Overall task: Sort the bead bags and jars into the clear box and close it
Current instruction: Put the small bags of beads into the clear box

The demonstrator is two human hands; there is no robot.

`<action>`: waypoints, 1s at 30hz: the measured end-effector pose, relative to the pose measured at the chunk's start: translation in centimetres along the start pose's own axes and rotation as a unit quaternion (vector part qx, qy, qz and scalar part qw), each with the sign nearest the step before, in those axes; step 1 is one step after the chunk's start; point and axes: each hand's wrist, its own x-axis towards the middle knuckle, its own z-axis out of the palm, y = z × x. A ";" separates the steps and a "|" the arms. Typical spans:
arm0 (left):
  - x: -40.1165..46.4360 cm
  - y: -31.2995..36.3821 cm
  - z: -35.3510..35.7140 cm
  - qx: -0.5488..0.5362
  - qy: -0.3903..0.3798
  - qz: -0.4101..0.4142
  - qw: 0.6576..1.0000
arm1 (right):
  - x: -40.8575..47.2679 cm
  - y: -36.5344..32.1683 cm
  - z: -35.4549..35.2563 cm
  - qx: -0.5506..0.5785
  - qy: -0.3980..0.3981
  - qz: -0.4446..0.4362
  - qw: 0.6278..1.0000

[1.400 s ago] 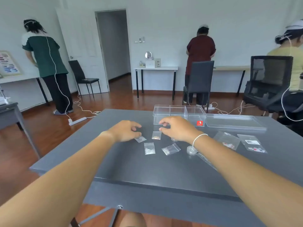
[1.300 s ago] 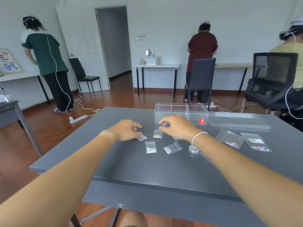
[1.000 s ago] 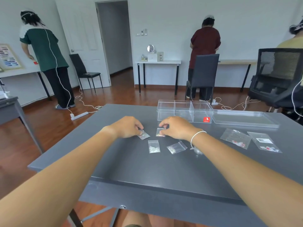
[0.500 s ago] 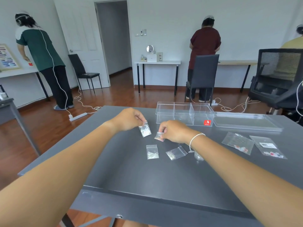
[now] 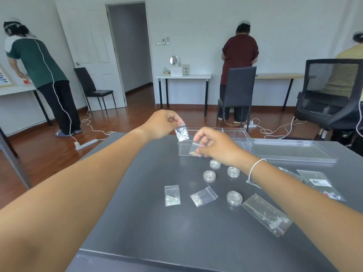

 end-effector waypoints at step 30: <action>3.9 -3.0 4.3 0.110 -0.123 0.007 0.986 | 5.3 2.0 -2.5 0.081 0.120 0.015 0.989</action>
